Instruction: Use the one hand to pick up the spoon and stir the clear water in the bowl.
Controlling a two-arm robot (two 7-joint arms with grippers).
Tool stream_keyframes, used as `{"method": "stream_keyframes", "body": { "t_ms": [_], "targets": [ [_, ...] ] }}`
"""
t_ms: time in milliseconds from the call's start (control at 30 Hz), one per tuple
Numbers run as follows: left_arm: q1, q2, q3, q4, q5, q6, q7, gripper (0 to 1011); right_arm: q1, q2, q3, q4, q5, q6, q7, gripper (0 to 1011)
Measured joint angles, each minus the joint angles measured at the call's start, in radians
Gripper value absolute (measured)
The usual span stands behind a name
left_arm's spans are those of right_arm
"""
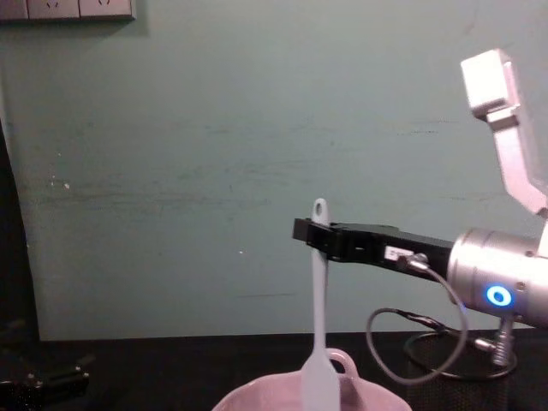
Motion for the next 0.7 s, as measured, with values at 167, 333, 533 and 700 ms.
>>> {"method": "stream_keyframes", "body": {
  "t_ms": [167,333,533,700],
  "targets": [
    [0.000,0.000,0.000,0.000,0.000,0.000,0.000,1011,-0.037,0.031,0.014,-0.055,0.003,0.009,-0.010,114],
    [0.000,0.000,0.000,0.000,0.000,0.000,0.000,1011,-0.080,0.057,0.018,-0.120,0.003,0.019,-0.017,114],
    [0.000,0.000,0.000,0.000,0.000,0.000,0.000,1011,-0.114,0.068,0.000,-0.175,0.002,0.026,-0.017,114],
    [0.000,0.000,0.000,0.000,0.000,0.000,0.000,1011,-0.121,0.057,-0.024,-0.189,-0.003,0.026,-0.009,114]
  ]
}}
